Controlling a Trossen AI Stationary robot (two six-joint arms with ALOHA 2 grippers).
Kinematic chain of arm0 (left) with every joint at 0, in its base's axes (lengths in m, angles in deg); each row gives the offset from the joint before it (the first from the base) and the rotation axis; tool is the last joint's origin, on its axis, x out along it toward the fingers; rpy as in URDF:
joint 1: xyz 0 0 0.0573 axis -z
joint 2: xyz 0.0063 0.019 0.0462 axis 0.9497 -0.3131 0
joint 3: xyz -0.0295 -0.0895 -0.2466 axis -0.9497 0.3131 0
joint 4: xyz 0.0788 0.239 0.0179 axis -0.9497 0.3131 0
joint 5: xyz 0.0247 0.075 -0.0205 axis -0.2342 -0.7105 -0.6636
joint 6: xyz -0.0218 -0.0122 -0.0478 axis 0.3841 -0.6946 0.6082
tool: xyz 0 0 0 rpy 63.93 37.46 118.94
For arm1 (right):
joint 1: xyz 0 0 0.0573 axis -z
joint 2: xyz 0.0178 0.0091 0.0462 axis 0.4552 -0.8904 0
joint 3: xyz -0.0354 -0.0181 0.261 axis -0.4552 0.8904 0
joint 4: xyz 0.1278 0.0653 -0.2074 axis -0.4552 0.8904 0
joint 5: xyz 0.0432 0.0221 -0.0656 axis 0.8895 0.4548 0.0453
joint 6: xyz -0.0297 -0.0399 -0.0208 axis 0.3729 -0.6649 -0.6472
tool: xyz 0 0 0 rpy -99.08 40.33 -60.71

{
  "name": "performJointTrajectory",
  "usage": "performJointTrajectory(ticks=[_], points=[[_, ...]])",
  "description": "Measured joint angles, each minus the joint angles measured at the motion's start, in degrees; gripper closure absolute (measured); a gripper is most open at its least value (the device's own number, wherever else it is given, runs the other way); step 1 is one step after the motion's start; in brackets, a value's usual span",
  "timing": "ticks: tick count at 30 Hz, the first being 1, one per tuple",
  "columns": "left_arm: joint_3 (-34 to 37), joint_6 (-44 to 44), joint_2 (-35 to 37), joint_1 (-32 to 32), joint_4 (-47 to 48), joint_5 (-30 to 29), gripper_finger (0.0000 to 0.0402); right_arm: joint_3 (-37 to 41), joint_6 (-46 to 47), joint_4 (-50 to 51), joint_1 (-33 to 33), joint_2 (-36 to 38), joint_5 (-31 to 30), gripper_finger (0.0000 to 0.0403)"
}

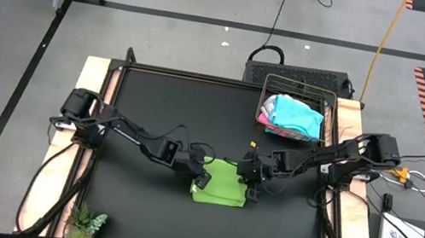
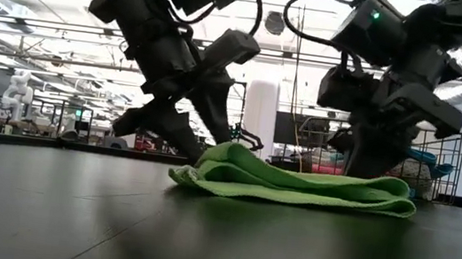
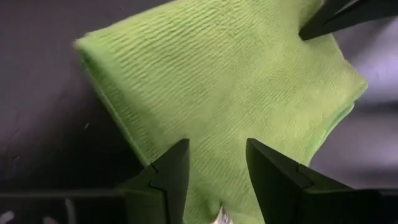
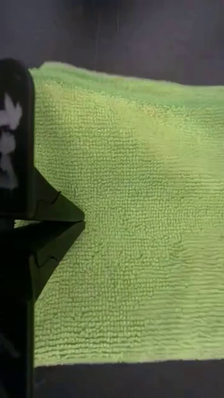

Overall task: Fold microfiber towels
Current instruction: Fold the green towel

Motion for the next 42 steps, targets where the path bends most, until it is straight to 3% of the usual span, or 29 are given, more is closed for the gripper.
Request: performJointTrajectory(ticks=[12,25,42], points=[[-0.28,-1.55,4.3,1.55,-9.41,-1.74,0.0241,-0.23,3.43,0.26,-0.43,9.28,-0.24,0.0403],[-0.04,0.87,2.68,4.59,-6.34,-1.93,0.0241,-0.2,5.58,-8.43,-1.35,2.39,-0.08,0.0403],[-0.22,3.71,-4.33,6.25,-6.42,2.59,0.0241,-0.2,11.03,-10.06,-7.25,-0.96,-3.37,0.0403]])
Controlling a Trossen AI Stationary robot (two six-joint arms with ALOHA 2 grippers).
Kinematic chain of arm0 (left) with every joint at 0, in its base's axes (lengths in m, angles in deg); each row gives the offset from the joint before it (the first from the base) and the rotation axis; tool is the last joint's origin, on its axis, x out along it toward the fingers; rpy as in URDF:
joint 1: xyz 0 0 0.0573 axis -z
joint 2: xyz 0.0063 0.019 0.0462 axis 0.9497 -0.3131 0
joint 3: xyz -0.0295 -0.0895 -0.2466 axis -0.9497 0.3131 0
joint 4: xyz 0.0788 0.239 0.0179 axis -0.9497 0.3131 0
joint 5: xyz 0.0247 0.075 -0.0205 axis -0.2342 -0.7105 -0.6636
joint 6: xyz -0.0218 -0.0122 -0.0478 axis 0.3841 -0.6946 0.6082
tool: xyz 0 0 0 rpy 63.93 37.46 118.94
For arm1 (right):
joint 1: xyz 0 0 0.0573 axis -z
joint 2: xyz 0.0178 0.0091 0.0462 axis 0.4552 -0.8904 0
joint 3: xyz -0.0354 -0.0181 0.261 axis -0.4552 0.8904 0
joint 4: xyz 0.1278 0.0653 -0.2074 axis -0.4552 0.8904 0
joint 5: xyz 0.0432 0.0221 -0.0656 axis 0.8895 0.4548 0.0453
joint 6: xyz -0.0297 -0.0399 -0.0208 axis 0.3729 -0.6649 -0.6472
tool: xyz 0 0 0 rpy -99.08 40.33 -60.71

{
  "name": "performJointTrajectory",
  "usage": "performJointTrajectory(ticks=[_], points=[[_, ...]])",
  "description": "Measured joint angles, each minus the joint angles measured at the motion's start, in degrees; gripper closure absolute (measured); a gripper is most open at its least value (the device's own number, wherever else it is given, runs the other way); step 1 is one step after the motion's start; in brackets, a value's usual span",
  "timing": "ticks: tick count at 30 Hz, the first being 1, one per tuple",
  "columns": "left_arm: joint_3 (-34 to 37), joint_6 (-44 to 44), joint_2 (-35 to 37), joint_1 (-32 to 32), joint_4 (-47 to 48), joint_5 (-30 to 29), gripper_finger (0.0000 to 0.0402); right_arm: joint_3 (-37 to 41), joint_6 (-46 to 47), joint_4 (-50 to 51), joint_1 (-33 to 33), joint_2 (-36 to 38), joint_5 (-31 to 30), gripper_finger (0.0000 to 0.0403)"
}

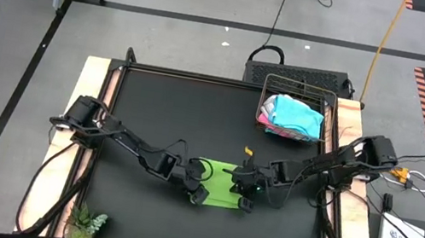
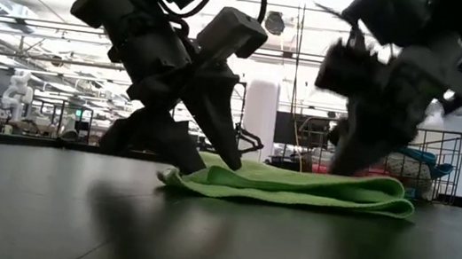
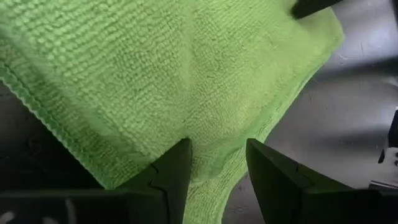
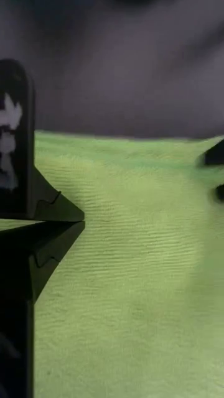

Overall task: Fold microfiber towels
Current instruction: Fold the green towel

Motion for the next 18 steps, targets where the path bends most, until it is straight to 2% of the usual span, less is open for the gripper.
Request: performJointTrajectory(ticks=[7,10,14,18], points=[[0.05,-0.03,0.0,0.02,0.91,-0.4,0.0249,-0.23,1.93,-1.64,-1.57,-5.99,0.33,0.0403],[0.05,-0.28,-0.01,0.0,1.86,-0.39,0.0294,-0.21,2.12,-1.47,-1.93,-6.34,0.3,0.0403],[0.09,-2.2,-0.03,-0.04,2.61,-0.59,0.0384,-0.17,2.5,2.18,-1.95,-6.03,1.12,0.0403],[0.09,-2.08,-0.05,0.0,3.42,-0.46,0.0377,-0.17,1.14,10.16,-2.34,-5.54,3.25,0.0403]])
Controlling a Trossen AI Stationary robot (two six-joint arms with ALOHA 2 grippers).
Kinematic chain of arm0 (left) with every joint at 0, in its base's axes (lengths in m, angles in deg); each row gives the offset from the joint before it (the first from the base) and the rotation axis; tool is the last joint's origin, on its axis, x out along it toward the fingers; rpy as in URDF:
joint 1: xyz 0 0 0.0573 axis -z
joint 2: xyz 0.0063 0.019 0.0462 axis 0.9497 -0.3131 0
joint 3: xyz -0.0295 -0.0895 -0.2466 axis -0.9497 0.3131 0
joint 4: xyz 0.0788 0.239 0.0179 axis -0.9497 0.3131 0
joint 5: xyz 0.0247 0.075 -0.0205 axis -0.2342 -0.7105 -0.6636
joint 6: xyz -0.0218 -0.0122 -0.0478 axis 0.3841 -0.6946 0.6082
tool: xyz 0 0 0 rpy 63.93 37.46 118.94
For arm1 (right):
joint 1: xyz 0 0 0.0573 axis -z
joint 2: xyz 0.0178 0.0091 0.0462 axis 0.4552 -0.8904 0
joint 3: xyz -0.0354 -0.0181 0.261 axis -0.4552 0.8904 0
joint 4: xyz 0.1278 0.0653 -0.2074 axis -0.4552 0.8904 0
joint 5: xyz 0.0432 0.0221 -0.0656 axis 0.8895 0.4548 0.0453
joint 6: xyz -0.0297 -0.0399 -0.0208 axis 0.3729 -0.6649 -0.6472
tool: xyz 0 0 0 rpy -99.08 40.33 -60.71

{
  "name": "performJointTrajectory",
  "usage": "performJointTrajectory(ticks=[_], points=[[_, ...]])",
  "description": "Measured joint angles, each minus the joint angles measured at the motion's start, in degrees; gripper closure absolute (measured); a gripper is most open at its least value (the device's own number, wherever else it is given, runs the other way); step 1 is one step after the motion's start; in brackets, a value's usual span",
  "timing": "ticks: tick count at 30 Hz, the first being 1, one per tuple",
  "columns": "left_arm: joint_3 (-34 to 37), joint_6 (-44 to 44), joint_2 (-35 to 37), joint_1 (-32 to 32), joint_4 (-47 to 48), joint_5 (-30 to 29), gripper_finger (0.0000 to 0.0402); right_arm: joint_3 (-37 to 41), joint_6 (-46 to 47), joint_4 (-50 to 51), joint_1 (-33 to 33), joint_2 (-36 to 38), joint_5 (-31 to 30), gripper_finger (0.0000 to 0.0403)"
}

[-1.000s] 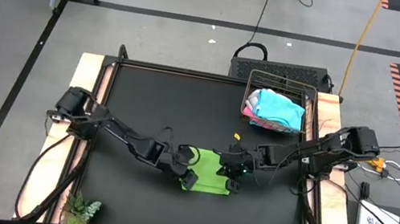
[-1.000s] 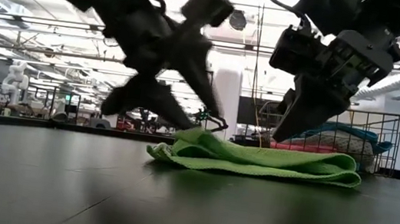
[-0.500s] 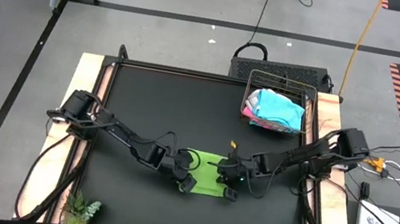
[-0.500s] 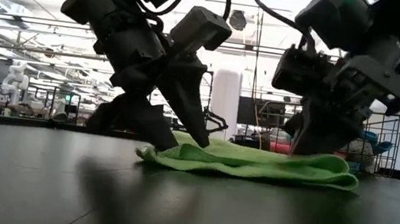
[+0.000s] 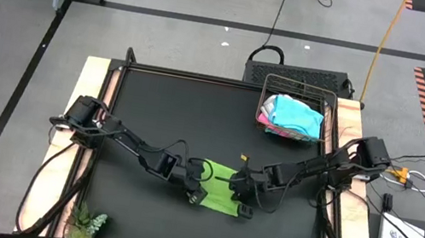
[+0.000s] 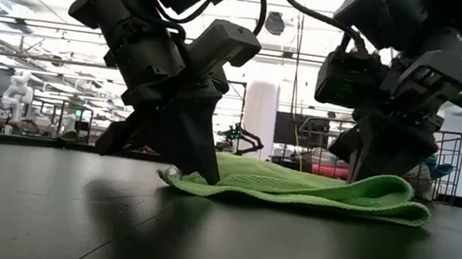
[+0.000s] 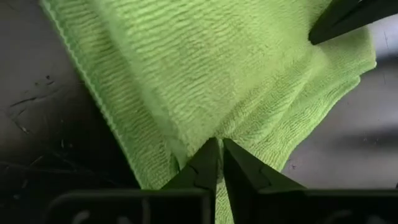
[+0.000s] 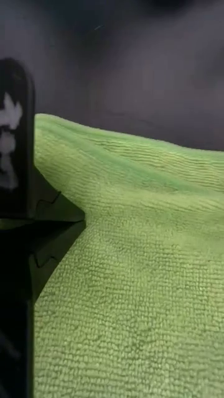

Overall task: Fold microfiber towels
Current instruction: Fold the green towel

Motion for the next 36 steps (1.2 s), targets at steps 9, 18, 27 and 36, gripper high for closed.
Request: performJointTrajectory(ticks=[9,18,27,36], points=[[0.11,-0.6,-0.13,-0.18,-3.28,2.66,0.0395,0.11,-3.73,2.91,0.5,4.07,-1.35,0.0403],[0.21,-4.55,4.37,-1.49,-10.36,2.68,0.037,0.31,-3.8,4.78,1.53,11.79,-1.61,0.0403],[0.02,-5.51,5.77,-0.24,-6.89,6.08,0.0391,0.33,-3.63,5.76,1.53,11.7,-2.04,0.0403],[0.11,-3.7,5.66,-0.23,-3.74,7.63,0.0325,0.28,-4.02,5.61,1.6,11.75,-3.13,0.0403]])
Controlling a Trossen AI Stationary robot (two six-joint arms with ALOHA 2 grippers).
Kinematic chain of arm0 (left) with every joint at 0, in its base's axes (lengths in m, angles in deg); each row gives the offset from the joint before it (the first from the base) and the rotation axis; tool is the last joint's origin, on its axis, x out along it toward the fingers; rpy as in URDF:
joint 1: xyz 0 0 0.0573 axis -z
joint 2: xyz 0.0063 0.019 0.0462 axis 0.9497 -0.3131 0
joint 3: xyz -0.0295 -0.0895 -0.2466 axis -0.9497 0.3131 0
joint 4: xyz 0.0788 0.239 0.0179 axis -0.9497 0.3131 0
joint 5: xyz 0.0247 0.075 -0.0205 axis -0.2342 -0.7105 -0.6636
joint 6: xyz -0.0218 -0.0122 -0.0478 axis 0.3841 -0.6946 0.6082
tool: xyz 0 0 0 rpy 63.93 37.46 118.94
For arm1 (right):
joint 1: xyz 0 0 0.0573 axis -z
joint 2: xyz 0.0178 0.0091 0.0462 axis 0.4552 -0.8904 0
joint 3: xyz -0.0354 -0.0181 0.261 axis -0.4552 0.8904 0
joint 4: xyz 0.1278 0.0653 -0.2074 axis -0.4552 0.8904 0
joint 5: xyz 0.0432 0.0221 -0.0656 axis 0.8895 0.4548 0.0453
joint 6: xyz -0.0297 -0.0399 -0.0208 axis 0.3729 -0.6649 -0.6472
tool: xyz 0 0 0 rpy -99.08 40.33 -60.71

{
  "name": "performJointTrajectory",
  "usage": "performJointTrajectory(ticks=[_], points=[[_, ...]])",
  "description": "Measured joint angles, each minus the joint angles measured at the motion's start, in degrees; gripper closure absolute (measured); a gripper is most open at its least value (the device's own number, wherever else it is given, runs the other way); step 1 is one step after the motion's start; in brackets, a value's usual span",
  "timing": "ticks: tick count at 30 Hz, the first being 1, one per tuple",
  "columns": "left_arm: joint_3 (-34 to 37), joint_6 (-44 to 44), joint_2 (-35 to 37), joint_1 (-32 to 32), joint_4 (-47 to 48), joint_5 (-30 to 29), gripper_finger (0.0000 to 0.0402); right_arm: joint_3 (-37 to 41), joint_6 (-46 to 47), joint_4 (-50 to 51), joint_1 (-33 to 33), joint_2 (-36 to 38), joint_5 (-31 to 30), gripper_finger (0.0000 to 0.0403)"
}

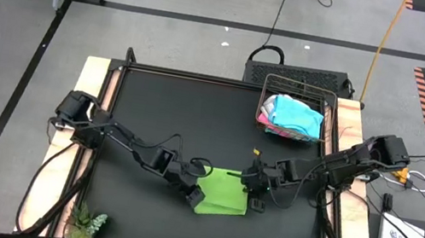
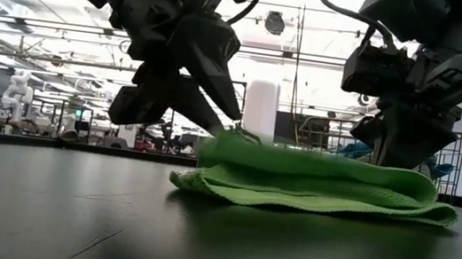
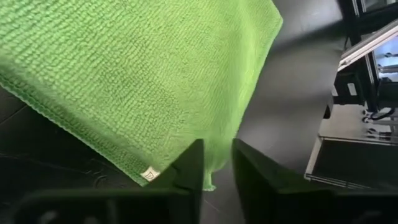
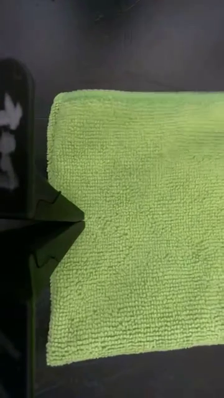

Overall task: Fold microfiber towels
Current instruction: Fold the green towel

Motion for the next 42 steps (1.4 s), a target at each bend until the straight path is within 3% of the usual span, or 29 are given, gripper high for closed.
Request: performJointTrajectory(ticks=[7,12,15,20,31,42], points=[[0.0,1.22,0.0,0.01,-0.36,-0.18,0.0229,-0.02,0.01,0.6,0.0,0.02,-0.19,0.0403],[0.0,0.08,0.0,-0.13,-1.17,-5.42,0.0199,-0.02,2.08,0.05,-0.04,0.02,0.24,0.0403],[-0.06,-1.78,0.0,-0.48,-3.25,-8.51,0.0202,-0.05,3.95,-2.85,-1.03,0.07,1.93,0.0403],[-0.07,-1.98,0.0,-1.03,0.03,-8.92,0.0223,-0.11,7.3,-6.01,-4.21,0.07,4.93,0.0403],[-0.07,-0.28,0.0,-1.06,8.18,-9.28,0.0249,-0.11,10.72,-5.76,-9.07,-1.54,1.71,0.0403],[-0.07,0.23,0.0,-1.06,10.97,-9.31,0.025,-0.11,10.89,-3.18,-9.09,-2.89,3.62,0.0403]])
